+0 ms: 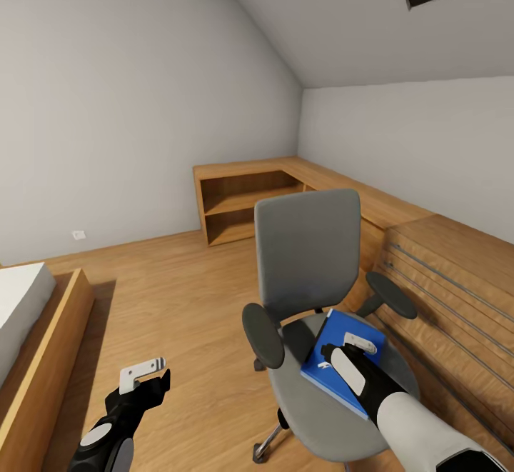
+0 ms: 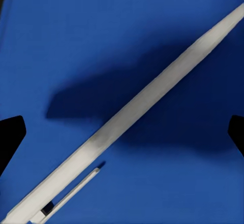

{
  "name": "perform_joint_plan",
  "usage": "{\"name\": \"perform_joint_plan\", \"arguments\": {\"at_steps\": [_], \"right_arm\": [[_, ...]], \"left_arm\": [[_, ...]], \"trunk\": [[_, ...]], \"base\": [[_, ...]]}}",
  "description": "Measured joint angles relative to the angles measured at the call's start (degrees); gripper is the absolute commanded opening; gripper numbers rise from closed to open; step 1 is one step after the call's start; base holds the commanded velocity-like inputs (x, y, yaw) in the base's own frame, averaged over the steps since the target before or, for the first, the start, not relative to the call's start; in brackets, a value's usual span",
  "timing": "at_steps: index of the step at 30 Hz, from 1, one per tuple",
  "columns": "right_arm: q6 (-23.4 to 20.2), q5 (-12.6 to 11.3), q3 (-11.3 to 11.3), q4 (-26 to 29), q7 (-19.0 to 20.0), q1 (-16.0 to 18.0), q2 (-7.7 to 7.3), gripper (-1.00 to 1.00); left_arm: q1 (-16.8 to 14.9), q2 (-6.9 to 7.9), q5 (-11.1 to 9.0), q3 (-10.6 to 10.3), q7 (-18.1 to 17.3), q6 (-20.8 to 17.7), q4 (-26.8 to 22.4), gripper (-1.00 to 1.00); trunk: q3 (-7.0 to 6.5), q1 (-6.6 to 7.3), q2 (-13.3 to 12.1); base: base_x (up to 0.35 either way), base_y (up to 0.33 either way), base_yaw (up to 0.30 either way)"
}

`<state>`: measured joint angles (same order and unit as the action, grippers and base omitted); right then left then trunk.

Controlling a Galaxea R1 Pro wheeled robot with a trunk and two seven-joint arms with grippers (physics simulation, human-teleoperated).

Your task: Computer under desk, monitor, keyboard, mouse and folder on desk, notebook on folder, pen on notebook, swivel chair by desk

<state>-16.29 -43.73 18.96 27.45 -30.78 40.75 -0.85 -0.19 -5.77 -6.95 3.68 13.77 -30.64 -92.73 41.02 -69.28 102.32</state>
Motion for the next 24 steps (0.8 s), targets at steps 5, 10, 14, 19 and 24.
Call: {"name": "perform_joint_plan", "arguments": {"at_steps": [5, 10, 14, 19, 24], "right_arm": [[0.0, 0.0, 0.03, 0.01, 0.0, 0.0, 0.02, 1.0], [0.0, -0.01, 0.05, 0.02, 0.0, 0.0, 0.04, 1.0], [0.0, 0.0, 0.04, 0.02, 0.0, 0.0, 0.02, 1.0], [0.0, -0.01, 0.07, 0.02, 0.0, 0.0, 0.04, 1.0], [0.0, -0.01, 0.07, 0.02, 0.0, 0.0, 0.05, 1.0]], "left_arm": [[-0.01, 0.0, 0.0, 0.0, 0.0, 0.0, 0.0, 1.0], [0.0, 0.0, 0.0, 0.0, 0.0, 0.0, 0.0, 1.0], [-0.01, 0.0, 0.0, 0.0, 0.0, 0.0, 0.0, 1.0], [-0.01, 0.0, 0.0, 0.0, 0.0, 0.0, 0.0, 1.0], [-0.01, 0.0, 0.0, 0.0, 0.0, 0.0, 0.0, 1.0]], "trunk": [[0.0, 0.0, 0.0], [0.0, 0.0, 0.0], [0.0, 0.0, 0.0], [0.0, 0.0, 0.0], [0.17, -0.21, 0.39]], "base": [[0.0, 0.0, 0.0], [0.0, 0.0, 0.0], [0.0, 0.0, 0.0], [0.0, 0.0, 0.0], [0.0, 0.0, 0.0]]}}
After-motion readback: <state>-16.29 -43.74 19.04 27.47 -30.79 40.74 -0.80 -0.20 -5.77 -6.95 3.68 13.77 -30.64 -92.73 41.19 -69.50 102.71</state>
